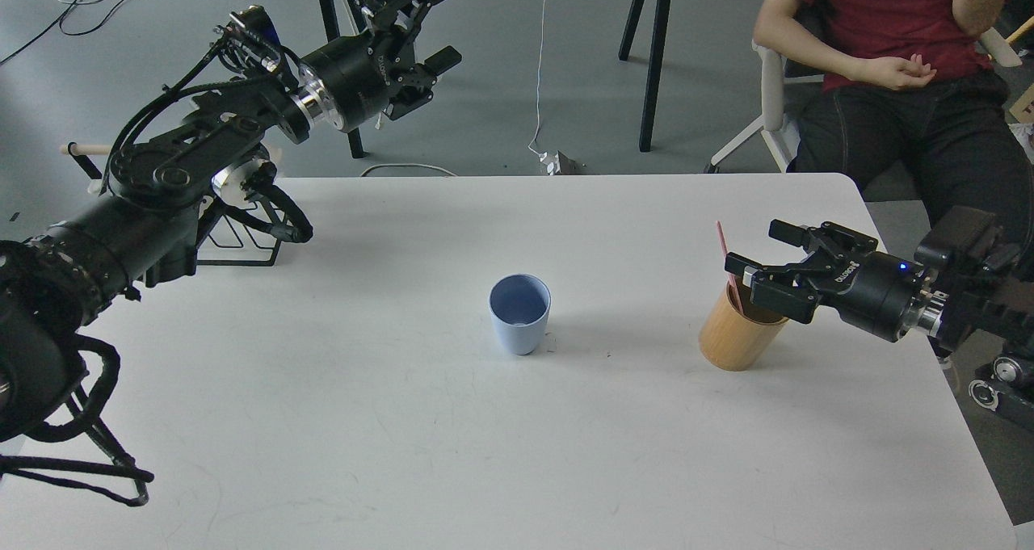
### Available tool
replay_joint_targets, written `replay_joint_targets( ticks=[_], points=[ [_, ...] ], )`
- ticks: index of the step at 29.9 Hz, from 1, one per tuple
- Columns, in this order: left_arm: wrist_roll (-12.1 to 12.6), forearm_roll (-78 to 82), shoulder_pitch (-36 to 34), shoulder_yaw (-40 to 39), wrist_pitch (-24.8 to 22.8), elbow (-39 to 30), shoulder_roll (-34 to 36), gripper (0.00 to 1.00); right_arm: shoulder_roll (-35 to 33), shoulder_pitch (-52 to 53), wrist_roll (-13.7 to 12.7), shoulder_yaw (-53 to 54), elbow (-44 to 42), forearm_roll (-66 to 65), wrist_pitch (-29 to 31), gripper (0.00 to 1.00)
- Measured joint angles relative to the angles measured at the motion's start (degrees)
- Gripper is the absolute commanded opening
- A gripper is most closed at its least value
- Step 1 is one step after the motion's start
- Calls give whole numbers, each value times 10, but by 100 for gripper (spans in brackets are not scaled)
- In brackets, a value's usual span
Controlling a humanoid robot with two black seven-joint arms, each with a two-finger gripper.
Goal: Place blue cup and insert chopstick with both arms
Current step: 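Reach the right gripper to the pink straw in the tan cup and grasp it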
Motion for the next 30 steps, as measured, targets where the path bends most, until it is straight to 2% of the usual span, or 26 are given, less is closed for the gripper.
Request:
replay_joint_targets(
  ticks=[4,8,11,20,30],
  points=[
    [0,-1,2,0,0,0,0,98,39,0,0,-2,-38,-14,0,88],
    [0,-2,3,0,0,0,0,98,69,0,0,-2,-67,-17,0,73],
    [0,-2,3,0,0,0,0,98,87,0,0,-3,-81,-18,-1,56],
    [0,-17,11,-1,0,0,2,98,101,2,0,-13,-99,-18,-2,29],
    [0,-23,17,0,0,1,4,98,101,8,0,-13,-96,-18,-10,17]
  ],
)
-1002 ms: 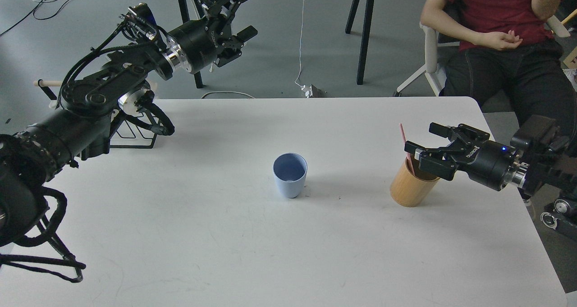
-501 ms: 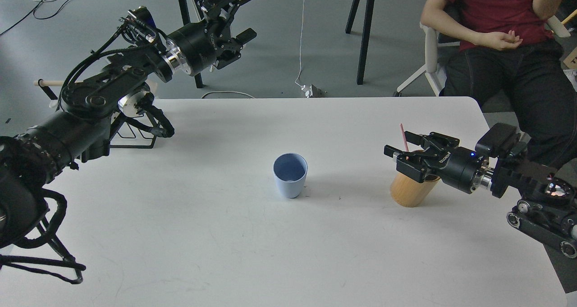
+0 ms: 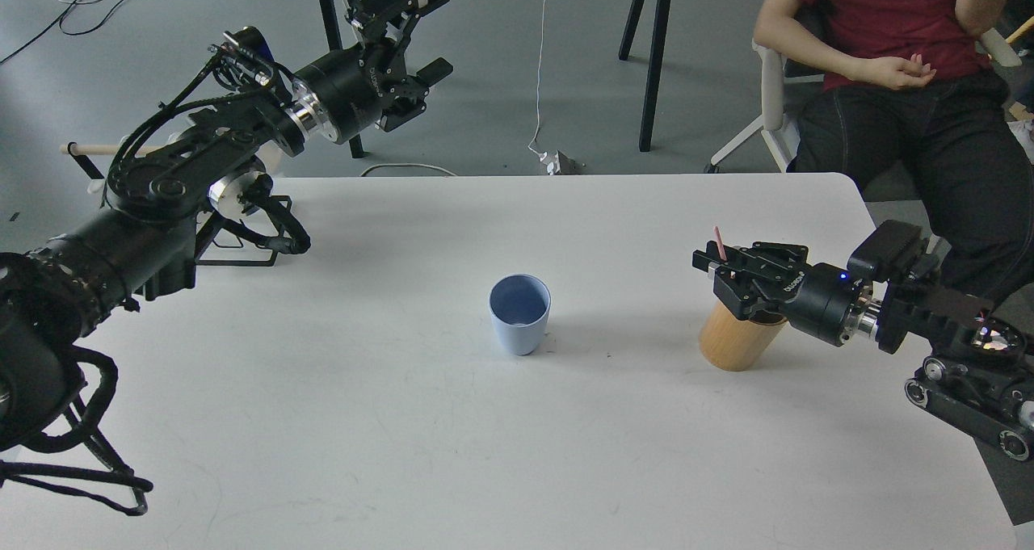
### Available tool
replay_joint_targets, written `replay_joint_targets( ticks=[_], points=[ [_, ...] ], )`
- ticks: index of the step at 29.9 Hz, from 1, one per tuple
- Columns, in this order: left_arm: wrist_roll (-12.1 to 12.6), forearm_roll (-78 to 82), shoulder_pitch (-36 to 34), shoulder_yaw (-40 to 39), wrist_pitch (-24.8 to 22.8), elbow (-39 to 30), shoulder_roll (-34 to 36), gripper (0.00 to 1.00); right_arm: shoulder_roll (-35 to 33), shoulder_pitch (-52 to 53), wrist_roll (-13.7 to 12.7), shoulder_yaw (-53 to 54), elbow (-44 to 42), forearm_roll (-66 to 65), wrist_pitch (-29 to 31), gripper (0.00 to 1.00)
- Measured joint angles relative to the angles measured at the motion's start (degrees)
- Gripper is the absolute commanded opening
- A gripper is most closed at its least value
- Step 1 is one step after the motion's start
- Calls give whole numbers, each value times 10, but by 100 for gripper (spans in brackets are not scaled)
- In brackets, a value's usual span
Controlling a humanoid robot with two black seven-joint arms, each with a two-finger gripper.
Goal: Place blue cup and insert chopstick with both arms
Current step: 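Reach the right gripper to the pink straw in the tan cup and grasp it, then pull the pink straw up out of the tan cup with the right gripper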
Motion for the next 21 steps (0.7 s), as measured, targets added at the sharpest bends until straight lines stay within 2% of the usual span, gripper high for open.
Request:
replay_joint_targets(
  ticks=[9,21],
  points=[
    [0,-1,1,-4,0,0,9,98,-7,-1,0,0,3,0,-21,5],
    [0,-1,8,-24,0,0,12,98,-57,-1,0,19,40,3,-35,1]
  ],
)
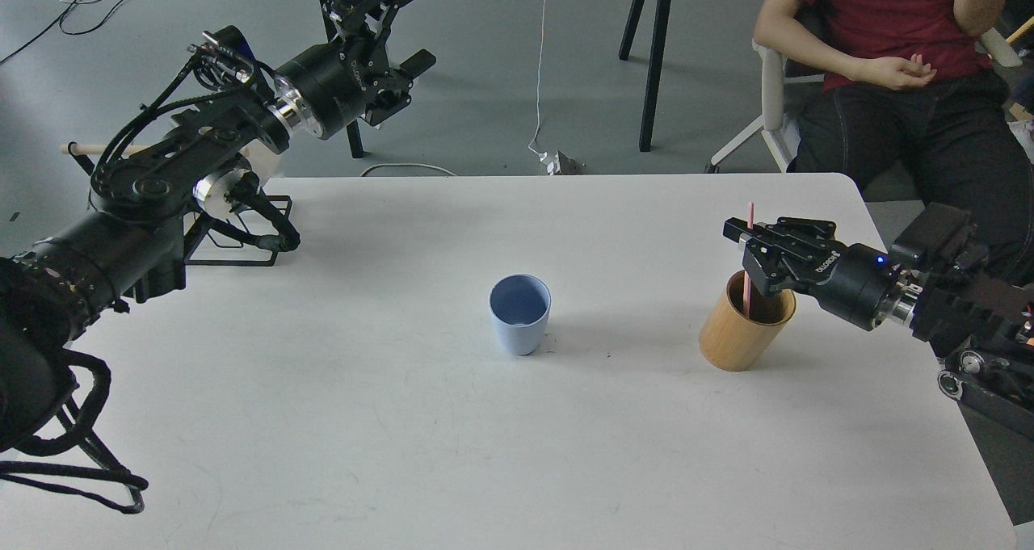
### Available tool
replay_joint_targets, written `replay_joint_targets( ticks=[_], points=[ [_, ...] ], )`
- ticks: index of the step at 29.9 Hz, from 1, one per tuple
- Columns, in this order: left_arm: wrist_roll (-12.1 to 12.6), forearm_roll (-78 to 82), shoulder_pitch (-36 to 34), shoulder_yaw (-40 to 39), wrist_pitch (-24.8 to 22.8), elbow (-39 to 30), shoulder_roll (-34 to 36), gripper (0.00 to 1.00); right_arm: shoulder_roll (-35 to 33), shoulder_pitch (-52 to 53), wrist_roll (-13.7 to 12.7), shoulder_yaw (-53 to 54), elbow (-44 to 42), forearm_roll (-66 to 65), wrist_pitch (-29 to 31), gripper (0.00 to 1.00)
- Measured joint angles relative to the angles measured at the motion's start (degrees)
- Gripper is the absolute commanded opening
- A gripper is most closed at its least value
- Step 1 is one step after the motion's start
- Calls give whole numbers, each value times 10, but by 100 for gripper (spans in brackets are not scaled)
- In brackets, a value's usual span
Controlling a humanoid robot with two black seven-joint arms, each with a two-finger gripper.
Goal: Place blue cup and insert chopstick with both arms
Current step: 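Pull the pink straw up out of the tan cup with the right gripper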
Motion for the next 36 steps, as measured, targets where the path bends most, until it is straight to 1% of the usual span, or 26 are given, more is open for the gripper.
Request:
replay_joint_targets(
  ticks=[9,14,16,19,22,26,30,34,36],
  points=[
    [0,0,3,0,0,2,1,98,-104,-2,0,62,99,10,0,0],
    [0,0,17,0,0,5,12,98,-162,0,0,108,165,44,4,0],
    [0,0,25,0,0,5,16,98,-170,5,0,125,179,52,5,0],
    [0,0,43,0,0,6,20,98,-165,22,0,143,185,58,6,0],
    [0,0,57,0,0,7,24,98,-124,43,0,145,181,64,6,0],
    [0,0,70,0,0,7,28,98,-10,58,0,125,156,62,6,0],
    [0,0,74,0,0,6,29,98,93,104,0,61,101,44,2,0],
    [0,0,76,0,0,6,29,98,170,147,0,1,49,33,-11,0],
    [0,0,77,0,0,6,28,98,193,155,0,-15,28,31,-20,0]
  ],
)
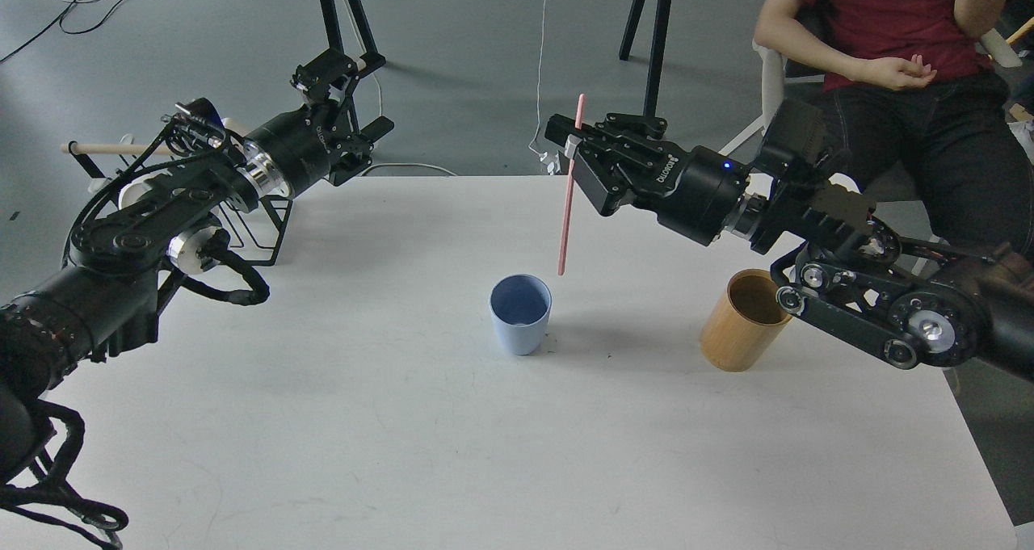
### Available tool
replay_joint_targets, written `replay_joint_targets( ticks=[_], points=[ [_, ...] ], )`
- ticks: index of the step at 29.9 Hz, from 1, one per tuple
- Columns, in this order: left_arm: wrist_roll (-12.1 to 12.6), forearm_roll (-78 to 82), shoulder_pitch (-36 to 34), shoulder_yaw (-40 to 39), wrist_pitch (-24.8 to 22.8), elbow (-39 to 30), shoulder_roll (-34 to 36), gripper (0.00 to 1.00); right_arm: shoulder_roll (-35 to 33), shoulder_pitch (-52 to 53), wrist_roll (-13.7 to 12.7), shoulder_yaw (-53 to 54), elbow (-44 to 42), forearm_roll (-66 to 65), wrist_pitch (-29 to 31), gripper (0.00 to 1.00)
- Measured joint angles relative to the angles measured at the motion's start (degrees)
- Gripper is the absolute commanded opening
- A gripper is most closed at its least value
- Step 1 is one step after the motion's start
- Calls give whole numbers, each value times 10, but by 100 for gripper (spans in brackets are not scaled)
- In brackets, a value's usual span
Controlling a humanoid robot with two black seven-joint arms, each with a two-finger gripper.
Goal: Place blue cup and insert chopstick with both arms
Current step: 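Pull the pink straw up out of the tan cup with the right gripper, then move the straw over the blue cup and lower it inside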
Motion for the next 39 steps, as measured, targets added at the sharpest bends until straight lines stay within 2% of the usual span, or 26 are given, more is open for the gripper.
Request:
replay_joint_targets(
  ticks=[10,24,29,32,36,39],
  points=[
    [0,0,0,0,0,0,-1,98,66,-2,0,-29,-77,-18,-20,0],
    [0,0,10,0,0,0,-1,98,107,-12,0,-41,-113,-19,-32,1],
    [0,0,11,0,0,0,0,98,125,-16,0,-50,-127,-19,-32,7],
    [0,0,11,0,0,0,1,98,127,-17,0,-53,-134,-19,-32,22],
    [0,0,11,0,0,0,1,98,128,-18,0,-56,-141,-19,-32,54],
    [0,0,11,0,0,0,0,98,128,-18,0,-57,-142,-19,-31,62]
  ],
)
